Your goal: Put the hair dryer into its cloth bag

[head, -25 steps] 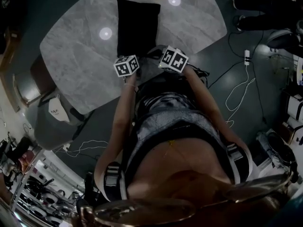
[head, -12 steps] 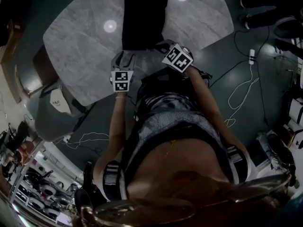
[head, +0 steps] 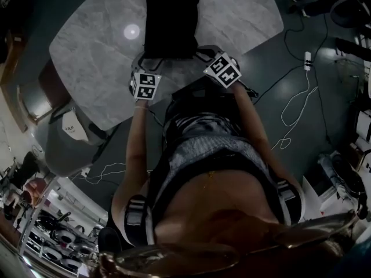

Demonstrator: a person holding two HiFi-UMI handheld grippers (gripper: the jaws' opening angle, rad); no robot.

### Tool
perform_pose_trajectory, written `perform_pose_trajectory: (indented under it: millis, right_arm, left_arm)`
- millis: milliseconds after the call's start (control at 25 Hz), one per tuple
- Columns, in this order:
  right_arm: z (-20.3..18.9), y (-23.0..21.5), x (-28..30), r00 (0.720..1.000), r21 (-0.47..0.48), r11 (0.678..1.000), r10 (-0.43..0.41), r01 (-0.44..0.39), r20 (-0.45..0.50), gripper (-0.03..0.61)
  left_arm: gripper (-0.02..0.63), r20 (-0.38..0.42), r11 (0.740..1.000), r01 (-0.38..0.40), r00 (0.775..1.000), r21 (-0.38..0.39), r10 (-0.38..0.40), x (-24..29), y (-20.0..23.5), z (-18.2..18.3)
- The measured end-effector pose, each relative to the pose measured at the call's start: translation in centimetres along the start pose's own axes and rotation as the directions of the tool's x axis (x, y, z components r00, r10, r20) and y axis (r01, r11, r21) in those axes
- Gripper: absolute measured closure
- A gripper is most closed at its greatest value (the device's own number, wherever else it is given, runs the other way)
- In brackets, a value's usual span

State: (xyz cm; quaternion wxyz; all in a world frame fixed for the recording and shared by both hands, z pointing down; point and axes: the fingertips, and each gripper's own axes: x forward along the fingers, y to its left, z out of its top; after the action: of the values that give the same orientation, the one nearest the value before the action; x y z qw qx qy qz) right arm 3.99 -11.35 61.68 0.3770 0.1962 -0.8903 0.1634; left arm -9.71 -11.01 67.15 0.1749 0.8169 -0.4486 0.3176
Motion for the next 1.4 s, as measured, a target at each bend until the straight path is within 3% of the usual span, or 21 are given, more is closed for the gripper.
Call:
perform_pose_trajectory:
  millis: [80,240,400,560,640,680,800,1040,1160,1400]
  right_arm:
    - [-0.4,-0.4,-0.1,1.0,0.008,1.0,-0.007,0.007,-0.011,0.386]
    - [-2.2,0.1,1.0,0.996,-0.036,0.999,-0.008,0.005,-0.087,0.32]
    - [-4.1,0.8,2.3,0.989,-0.007,1.0,0.02,-0.021,-0.15,0.293]
    - [-5.0,-0.6,3.3,0.979,-0.015,0.994,-0.112,0.111,-0.168,0.29]
    - [-5.5,-0.9,4.0,0.975,-0.002,0.991,-0.128,0.13,-0.179,0.291]
    - [-5.7,-0.9,4.4,0.977,0.018,0.993,-0.114,0.119,-0.179,0.293]
    - [-5.1,-1.3,4.5,0.984,0.063,0.992,-0.103,0.113,-0.148,0.369]
    - [-4.9,-1.9,5.1,0.97,0.007,0.987,-0.159,0.163,-0.184,0.493]
    - [-4.3,-1.8,4.7,0.975,0.026,0.987,-0.153,0.16,-0.164,0.506]
    - [-1.9,-1.7,3.2,0.992,0.148,0.982,-0.106,0.115,-0.07,0.508]
  left_arm:
    - [0.313,-0.026,1.0,-0.013,1.0,0.024,0.013,0.0,0.1,-0.1]
    - [0.305,-0.097,0.994,-0.028,0.995,0.102,0.038,0.4,0.7,-1.6]
    - [0.304,-0.123,0.989,-0.03,0.991,0.146,0.049,0.9,1.1,-2.2]
    - [0.305,-0.125,0.984,-0.038,0.99,0.176,0.06,1.5,1.6,-2.0]
    - [0.305,-0.134,0.983,-0.03,0.99,0.18,0.055,1.9,1.8,-2.3]
    - [0.31,-0.137,0.984,-0.027,0.989,0.177,0.052,2.0,1.8,-2.3]
    - [0.418,-0.13,0.989,-0.028,0.99,0.147,0.047,2.2,1.9,-1.9]
    - [0.568,-0.136,0.991,-0.015,0.99,0.13,0.033,2.3,2.2,-1.5]
    - [0.597,-0.145,0.995,0.006,0.989,0.098,0.008,2.1,2.0,-1.2]
    - [0.6,-0.111,0.99,0.087,0.989,-0.108,-0.099,0.1,1.9,0.8]
